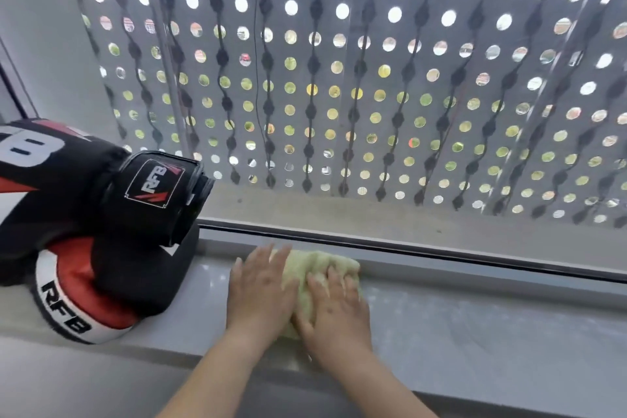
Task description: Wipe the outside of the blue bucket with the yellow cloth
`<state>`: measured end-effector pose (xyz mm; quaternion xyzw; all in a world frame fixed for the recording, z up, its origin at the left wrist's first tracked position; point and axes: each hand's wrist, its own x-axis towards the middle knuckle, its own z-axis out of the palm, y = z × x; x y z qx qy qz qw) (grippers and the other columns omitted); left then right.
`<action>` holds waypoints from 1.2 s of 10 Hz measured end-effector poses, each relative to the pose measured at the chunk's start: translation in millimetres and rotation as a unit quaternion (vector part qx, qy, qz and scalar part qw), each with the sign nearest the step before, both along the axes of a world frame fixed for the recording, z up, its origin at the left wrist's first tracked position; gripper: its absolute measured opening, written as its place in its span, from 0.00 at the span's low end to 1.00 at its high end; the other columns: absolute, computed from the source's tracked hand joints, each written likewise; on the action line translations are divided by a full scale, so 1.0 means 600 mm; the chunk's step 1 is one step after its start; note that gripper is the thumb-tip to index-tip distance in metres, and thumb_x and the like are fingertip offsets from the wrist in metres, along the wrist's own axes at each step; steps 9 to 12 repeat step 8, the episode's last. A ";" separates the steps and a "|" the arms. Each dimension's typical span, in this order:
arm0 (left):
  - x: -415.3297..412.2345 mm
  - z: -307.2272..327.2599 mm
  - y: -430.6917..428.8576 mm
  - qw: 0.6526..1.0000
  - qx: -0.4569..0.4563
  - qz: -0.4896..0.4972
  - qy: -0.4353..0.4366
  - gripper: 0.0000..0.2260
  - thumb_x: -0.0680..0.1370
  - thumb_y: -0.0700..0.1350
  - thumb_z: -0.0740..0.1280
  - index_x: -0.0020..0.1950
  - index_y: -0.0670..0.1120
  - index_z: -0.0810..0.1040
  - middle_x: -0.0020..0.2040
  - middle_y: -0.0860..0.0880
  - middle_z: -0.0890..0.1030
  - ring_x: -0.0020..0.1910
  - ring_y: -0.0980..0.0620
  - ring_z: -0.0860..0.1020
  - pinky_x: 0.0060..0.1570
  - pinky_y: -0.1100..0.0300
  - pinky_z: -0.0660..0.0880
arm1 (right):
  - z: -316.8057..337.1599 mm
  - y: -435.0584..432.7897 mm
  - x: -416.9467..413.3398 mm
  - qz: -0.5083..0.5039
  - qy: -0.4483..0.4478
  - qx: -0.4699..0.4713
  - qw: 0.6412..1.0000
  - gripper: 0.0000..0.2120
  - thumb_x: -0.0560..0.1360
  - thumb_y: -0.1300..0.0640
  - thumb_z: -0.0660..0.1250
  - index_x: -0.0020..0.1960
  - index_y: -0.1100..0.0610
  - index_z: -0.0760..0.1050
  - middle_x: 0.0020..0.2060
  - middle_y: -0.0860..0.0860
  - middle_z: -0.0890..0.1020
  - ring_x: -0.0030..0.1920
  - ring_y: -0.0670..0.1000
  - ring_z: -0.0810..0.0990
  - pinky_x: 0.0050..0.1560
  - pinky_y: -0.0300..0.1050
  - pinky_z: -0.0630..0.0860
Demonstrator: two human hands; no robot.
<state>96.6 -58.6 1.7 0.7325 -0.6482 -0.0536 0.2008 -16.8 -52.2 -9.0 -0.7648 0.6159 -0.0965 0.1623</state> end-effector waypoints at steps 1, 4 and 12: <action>-0.001 -0.023 -0.004 0.998 0.026 -0.034 -0.043 0.20 0.79 0.52 0.45 0.72 0.55 0.50 0.76 0.52 0.50 0.74 0.53 0.46 0.71 0.53 0.40 | -0.006 -0.007 0.012 0.030 0.031 0.004 0.999 0.25 0.76 0.46 0.49 0.71 0.46 0.49 0.74 0.52 0.47 0.73 0.55 0.45 0.70 0.54 0.45; 0.045 -0.043 -0.012 0.997 -0.023 -0.065 -0.020 0.20 0.78 0.55 0.46 0.70 0.58 0.56 0.75 0.57 0.56 0.73 0.58 0.49 0.70 0.57 0.42 | 0.001 -0.033 -0.004 0.031 0.019 -0.066 0.997 0.26 0.75 0.43 0.50 0.71 0.48 0.51 0.74 0.48 0.49 0.72 0.50 0.45 0.70 0.50 0.43; 0.049 -0.039 0.057 0.991 -0.084 -0.012 0.105 0.18 0.76 0.49 0.60 0.65 0.47 0.68 0.70 0.47 0.67 0.71 0.49 0.61 0.70 0.54 0.48 | -0.022 0.028 -0.035 -0.024 -0.119 -0.092 0.988 0.23 0.76 0.48 0.55 0.69 0.50 0.56 0.73 0.49 0.55 0.72 0.46 0.48 0.68 0.37 0.39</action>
